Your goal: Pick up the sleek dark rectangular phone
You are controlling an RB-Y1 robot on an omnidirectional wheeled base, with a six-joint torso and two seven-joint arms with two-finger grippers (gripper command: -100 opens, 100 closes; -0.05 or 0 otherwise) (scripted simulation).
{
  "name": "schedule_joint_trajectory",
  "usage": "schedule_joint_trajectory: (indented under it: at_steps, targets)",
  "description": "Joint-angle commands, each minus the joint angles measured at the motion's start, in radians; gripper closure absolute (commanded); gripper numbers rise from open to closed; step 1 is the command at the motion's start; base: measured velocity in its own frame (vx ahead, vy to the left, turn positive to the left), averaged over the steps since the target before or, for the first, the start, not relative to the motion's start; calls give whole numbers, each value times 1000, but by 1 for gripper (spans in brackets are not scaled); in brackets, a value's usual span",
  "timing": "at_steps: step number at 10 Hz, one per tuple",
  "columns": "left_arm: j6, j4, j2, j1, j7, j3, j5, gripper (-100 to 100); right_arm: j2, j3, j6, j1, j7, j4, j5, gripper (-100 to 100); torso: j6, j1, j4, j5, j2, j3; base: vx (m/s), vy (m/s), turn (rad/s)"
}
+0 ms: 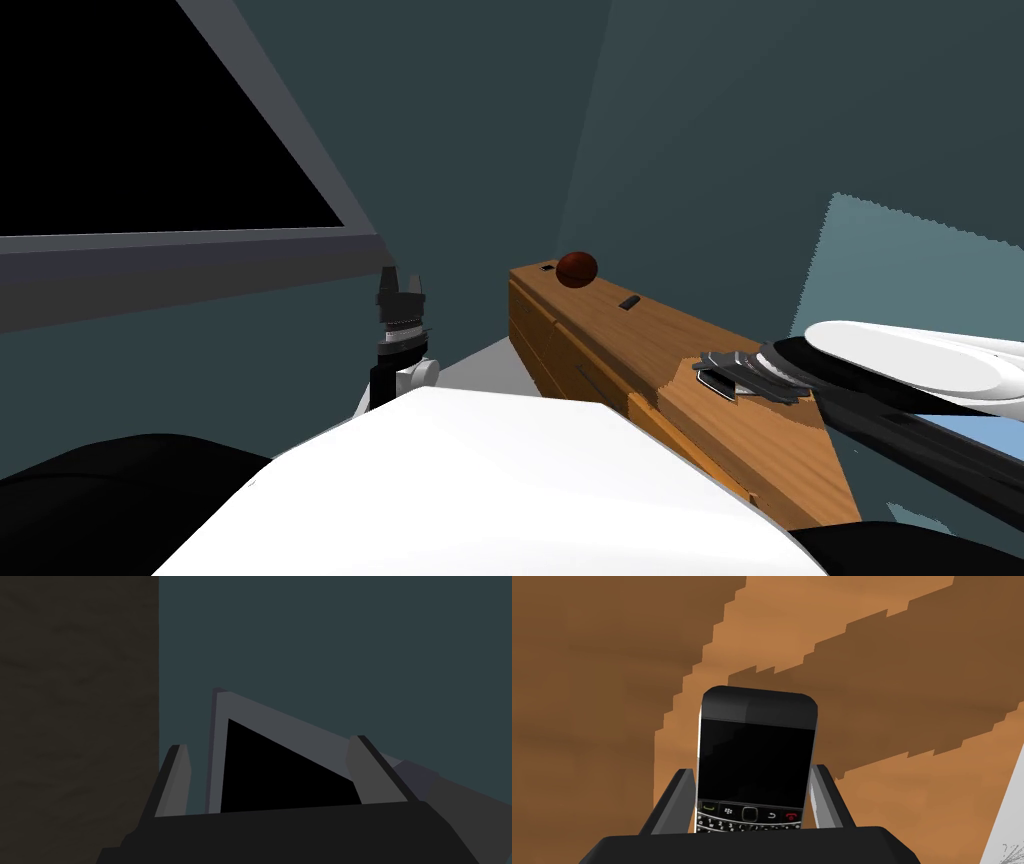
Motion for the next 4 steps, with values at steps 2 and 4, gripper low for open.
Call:
schedule_joint_trajectory:
  at_steps: [2,4]
  targets:
    - [0,0,0,0,0,0,0,0,-24,-37,-38,-2,-10,-8,-11,100,0,1,0,1,1,1,-23,4,-65]
    - [0,0,0,0,0,0,0,0,-19,-28,-29,-3,-5,-5,-10,0,1,1,0,0,1,1,-5,1,-6]
